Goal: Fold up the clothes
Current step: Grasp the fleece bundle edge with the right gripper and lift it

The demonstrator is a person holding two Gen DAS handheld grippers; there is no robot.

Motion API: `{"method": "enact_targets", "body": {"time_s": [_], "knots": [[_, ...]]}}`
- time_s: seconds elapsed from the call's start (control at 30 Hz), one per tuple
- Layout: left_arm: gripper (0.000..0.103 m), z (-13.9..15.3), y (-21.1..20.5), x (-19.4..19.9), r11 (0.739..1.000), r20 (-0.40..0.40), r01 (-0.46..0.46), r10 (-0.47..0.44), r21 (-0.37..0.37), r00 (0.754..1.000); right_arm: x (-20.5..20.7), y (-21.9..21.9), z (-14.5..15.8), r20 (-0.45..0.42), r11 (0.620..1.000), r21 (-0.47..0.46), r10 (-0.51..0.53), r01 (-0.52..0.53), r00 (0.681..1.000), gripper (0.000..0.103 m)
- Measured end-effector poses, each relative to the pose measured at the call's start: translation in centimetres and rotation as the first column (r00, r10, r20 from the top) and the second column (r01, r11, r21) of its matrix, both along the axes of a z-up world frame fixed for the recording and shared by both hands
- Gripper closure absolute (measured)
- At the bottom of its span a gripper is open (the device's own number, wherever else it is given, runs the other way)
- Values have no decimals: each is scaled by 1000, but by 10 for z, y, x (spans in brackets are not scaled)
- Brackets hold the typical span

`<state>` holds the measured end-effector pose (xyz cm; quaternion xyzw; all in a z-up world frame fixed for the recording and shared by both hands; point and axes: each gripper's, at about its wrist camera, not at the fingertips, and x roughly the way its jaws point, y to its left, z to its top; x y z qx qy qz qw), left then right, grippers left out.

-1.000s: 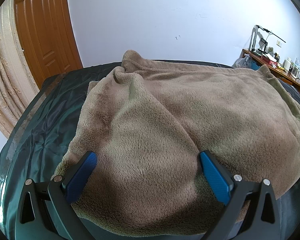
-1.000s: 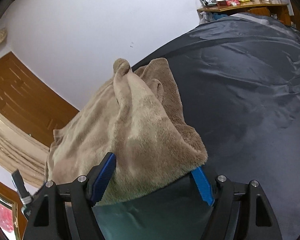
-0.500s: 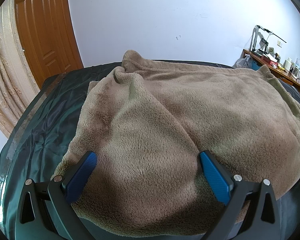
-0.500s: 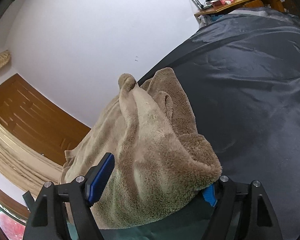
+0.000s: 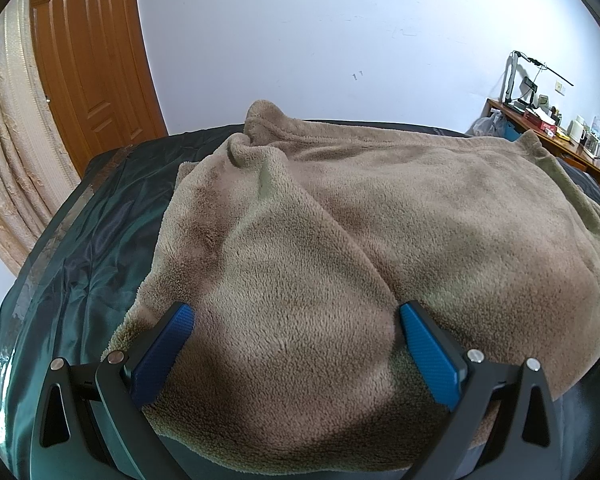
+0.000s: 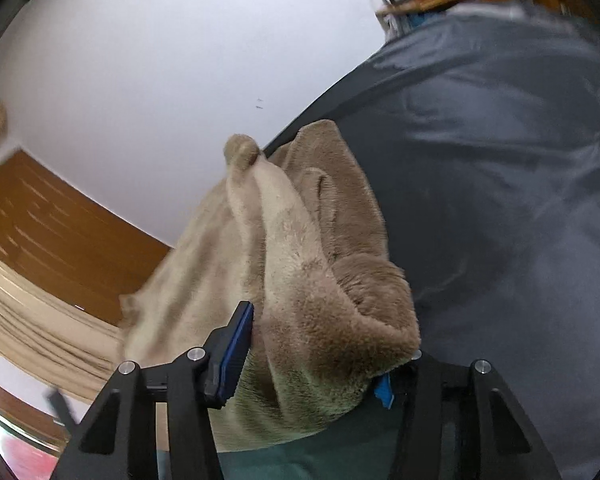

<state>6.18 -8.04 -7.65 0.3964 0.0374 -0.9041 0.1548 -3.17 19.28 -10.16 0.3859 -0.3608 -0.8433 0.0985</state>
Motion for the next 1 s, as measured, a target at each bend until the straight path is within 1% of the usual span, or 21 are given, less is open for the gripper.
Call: {"method": "enact_targets", "body": {"time_s": [0.1,0.2,0.23,0.33,0.37,0.4,0.63,0.83,0.9,0.97,1.0], "knots": [[1,0,0,0,1000,0,-1,1,0,1000,1,-3,10,-59,998,-47,26,-29,998,49],[1,0,0,-1,1000,0,-2,2,0,1000,-2,-10,12,-91,997,-53,44,-49,995,49],[1,0,0,-1,1000,0,-2,2,-1,1000,-3,-11,10,-91,998,-52,42,-47,995,49],[1,0,1,-1,1000,0,-3,3,-1,1000,-2,-7,-4,-54,995,-92,23,-27,998,48],[1,0,1,-1,1000,0,-3,3,0,1000,-3,-5,-10,-38,994,-109,17,-21,999,47],[1,0,1,-1,1000,0,-4,4,-1,1000,-1,-3,-11,-43,993,-115,12,-17,999,45],[1,0,1,-2,1000,-1,-5,5,-1,1000,4,-12,-9,-64,998,-52,32,-36,997,43],[1,0,1,-2,1000,-1,-4,4,-1,1000,9,-20,-7,-64,999,3,51,-51,997,43],[1,0,1,-1,1000,-3,-5,5,2,1000,5,-21,-8,-54,999,19,46,-45,998,45],[1,1,-1,0,1000,-10,-4,4,13,1000,3,-22,-8,-28,999,38,30,-29,999,61],[1,2,-3,0,1000,-12,-1,1,24,1000,2,-22,-7,-14,999,42,23,-22,1000,63]]}}
